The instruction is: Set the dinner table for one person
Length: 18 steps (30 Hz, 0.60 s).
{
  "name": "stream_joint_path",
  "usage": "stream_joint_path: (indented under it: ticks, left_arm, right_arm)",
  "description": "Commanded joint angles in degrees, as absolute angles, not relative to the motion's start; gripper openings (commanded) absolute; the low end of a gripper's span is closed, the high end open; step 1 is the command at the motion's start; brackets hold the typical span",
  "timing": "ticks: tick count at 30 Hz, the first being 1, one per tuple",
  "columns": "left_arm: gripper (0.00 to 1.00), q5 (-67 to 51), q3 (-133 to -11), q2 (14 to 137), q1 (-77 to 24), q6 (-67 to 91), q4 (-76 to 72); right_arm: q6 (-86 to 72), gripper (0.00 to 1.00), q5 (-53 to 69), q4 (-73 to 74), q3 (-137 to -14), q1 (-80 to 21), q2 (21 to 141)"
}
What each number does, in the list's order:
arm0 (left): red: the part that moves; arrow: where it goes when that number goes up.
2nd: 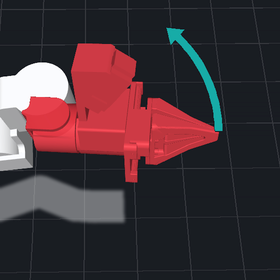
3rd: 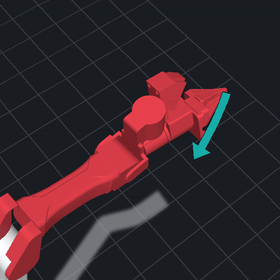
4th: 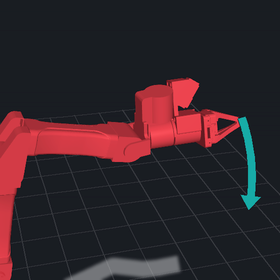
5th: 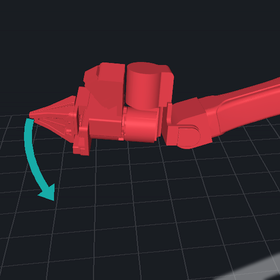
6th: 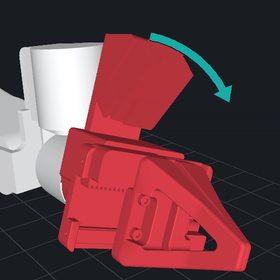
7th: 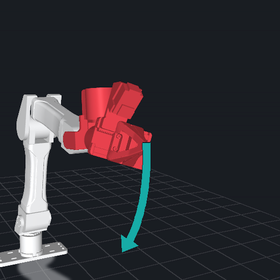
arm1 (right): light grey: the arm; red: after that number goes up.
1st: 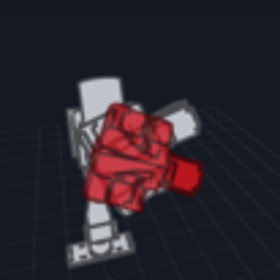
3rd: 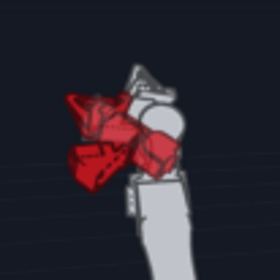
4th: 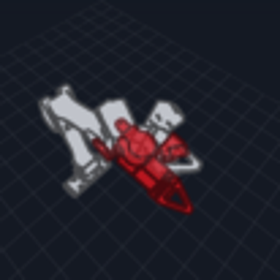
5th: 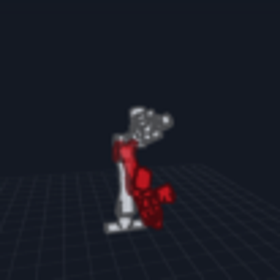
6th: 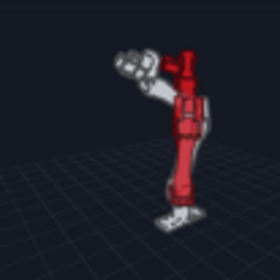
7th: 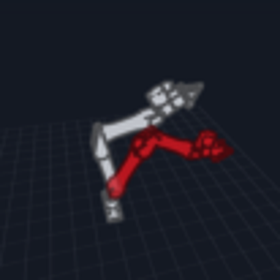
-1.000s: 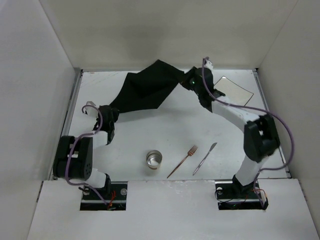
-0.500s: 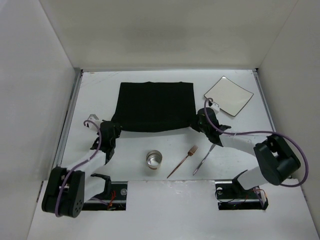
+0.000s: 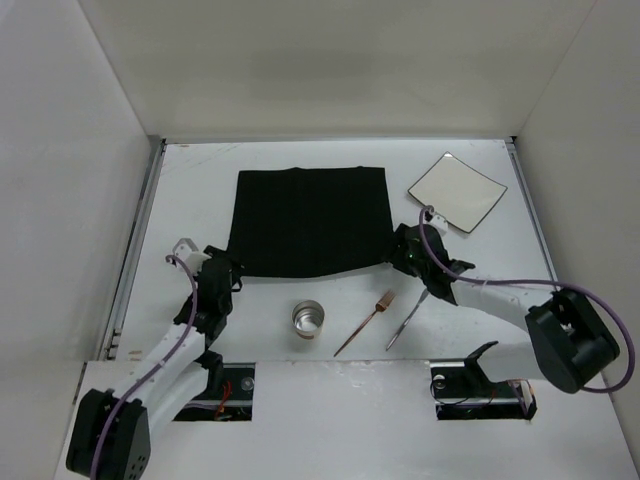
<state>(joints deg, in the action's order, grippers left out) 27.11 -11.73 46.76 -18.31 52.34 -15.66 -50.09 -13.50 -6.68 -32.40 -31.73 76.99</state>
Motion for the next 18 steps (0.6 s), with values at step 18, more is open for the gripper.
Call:
stream_joint_path:
  ticks: [18]
  left_arm:
    - [0.36,21.4,-14.9,60.9,-13.1,49.2,-17.6]
  right_arm:
    - [-46.7,0.42,-13.3,-4.7,-31.4,-27.1,76.6]
